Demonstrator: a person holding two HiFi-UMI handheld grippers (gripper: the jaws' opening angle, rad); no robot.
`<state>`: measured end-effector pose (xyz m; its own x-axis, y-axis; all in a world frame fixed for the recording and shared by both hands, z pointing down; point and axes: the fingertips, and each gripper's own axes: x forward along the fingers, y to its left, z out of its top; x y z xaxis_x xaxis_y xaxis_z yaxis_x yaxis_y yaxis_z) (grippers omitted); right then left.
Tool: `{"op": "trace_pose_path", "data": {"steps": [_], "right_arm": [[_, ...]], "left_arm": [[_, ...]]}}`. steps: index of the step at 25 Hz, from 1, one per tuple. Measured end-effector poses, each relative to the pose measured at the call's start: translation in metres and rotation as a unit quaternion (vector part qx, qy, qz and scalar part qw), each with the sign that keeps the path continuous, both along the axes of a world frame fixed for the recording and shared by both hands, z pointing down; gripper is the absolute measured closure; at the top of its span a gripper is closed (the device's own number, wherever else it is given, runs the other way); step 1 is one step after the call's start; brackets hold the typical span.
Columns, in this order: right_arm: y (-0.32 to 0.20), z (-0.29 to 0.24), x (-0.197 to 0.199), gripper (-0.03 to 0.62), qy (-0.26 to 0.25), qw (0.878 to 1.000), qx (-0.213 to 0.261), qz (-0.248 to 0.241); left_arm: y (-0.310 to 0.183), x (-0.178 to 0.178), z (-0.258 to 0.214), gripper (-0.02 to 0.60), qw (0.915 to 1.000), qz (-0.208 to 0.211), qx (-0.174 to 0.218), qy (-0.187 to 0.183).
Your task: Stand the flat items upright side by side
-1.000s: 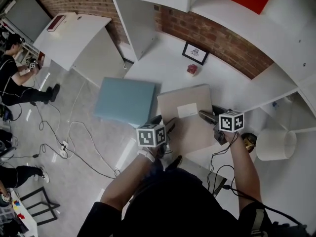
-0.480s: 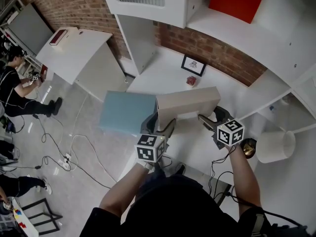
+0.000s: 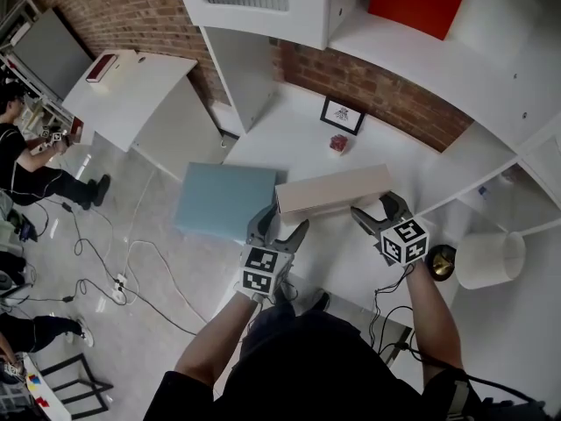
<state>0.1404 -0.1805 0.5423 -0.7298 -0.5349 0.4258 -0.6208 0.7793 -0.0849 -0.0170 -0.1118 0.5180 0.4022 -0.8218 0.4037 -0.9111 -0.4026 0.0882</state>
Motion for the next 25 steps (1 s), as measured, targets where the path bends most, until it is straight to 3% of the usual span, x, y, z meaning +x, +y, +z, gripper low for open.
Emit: {"op": "trace_pose_path", "data": {"steps": [5, 7, 11, 15, 18, 21, 25], "right_arm": [[0.0, 0.004, 0.002, 0.263, 0.005, 1.0, -0.004, -0.009], [0.002, 0.004, 0.002, 0.258, 0.002, 1.0, -0.009, -0.013], [0.0, 0.006, 0.004, 0.258, -0.007, 1.0, -0.018, -0.012], [-0.006, -0.002, 0.001, 0.258, -0.01, 1.0, -0.015, -0.013], [-0.006, -0.004, 0.0, 0.264, -0.013, 1.0, -0.019, -0.018], [-0.008, -0.003, 0.0, 0.269, -0.039, 0.999, -0.035, -0.009], [-0.012, -0.005, 0.002, 0.265, -0.066, 0.997, -0.048, 0.015]], "left_arm": [[-0.003, -0.016, -0.012, 0.25, 0.9992, 0.036, 0.013, -0.009], [-0.009, -0.021, -0.011, 0.249, 0.9975, 0.07, 0.007, -0.013], [-0.028, -0.022, 0.009, 0.235, 0.9873, 0.147, -0.021, -0.057], [-0.037, -0.013, 0.016, 0.225, 0.9765, 0.204, -0.055, -0.045], [-0.037, -0.001, 0.016, 0.227, 0.967, 0.242, -0.057, -0.058], [-0.041, 0.01, 0.016, 0.228, 0.9635, 0.255, -0.052, -0.06], [-0.044, 0.019, 0.016, 0.233, 0.9692, 0.235, -0.035, -0.066]]}}
